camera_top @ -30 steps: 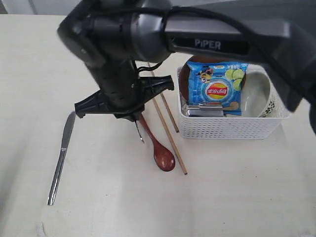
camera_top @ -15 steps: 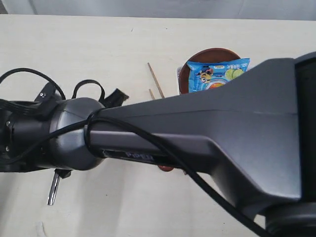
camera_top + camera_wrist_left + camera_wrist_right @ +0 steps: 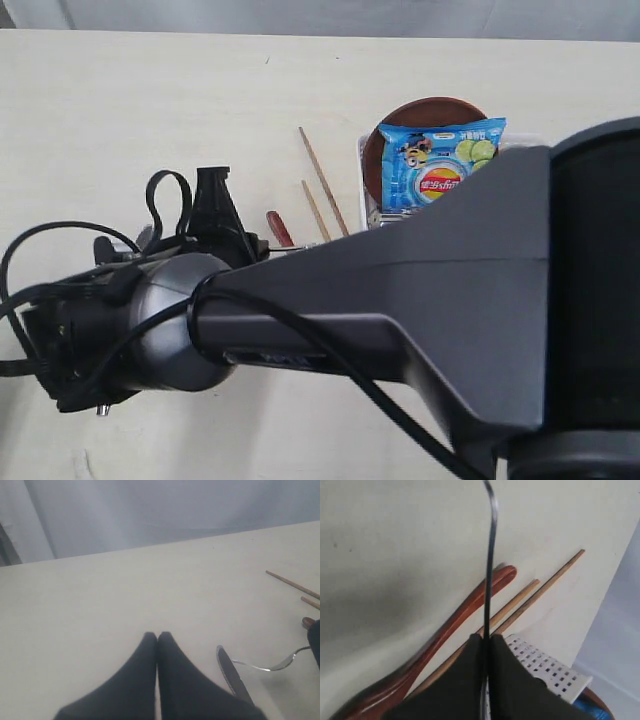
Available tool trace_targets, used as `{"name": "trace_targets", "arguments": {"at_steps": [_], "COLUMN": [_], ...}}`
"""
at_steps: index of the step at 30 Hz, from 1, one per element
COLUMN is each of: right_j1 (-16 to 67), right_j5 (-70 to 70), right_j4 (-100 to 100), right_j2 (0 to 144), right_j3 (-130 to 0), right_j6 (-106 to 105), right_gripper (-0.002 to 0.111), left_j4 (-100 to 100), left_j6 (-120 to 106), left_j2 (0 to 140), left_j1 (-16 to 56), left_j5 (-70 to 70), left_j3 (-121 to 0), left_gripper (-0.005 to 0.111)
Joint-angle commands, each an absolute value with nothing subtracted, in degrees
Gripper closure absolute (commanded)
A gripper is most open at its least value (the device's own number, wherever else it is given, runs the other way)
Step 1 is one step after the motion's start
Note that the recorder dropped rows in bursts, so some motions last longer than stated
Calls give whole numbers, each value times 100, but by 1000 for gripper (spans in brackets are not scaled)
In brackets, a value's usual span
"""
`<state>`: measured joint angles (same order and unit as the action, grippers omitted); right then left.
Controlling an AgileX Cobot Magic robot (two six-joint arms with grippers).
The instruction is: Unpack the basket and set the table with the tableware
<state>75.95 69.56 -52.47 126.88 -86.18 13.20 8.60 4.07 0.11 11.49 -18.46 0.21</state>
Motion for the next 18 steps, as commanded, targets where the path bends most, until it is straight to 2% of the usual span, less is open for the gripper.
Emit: {"name": "trace_targets", "arguments": {"at_steps": [1, 4, 9, 11, 15, 18], "right_j1": [7605, 7605, 7605, 7605, 7605, 7551], "right_j5": [6996, 6965, 6921, 6971, 6996, 6996], "right_j4": [-5201, -4944, -4659, -4659, -4527, -4117], "right_j2": [12685, 12685, 12685, 12685, 12642, 12453], "right_j3": [-8498, -8521, -8521, -8521, -8521, -8548], "right_j6": [1510, 1581, 1581, 1605, 1668, 1705], "right_gripper": [108, 104, 69, 63, 68, 76], "left_j4": [834, 834, 834, 834, 834, 834], "left_j6": [390, 390, 390, 390, 390, 390], "left_j2": [0, 0, 0, 0, 0, 0], "left_j1": [1137, 1137, 1137, 1137, 1137, 1137], "left_j5": [-1840, -1840, -1840, -1840, -1840, -1840], "left_j3": [0, 0, 0, 0, 0, 0], "left_gripper": [107, 107, 107, 107, 107, 107]}}
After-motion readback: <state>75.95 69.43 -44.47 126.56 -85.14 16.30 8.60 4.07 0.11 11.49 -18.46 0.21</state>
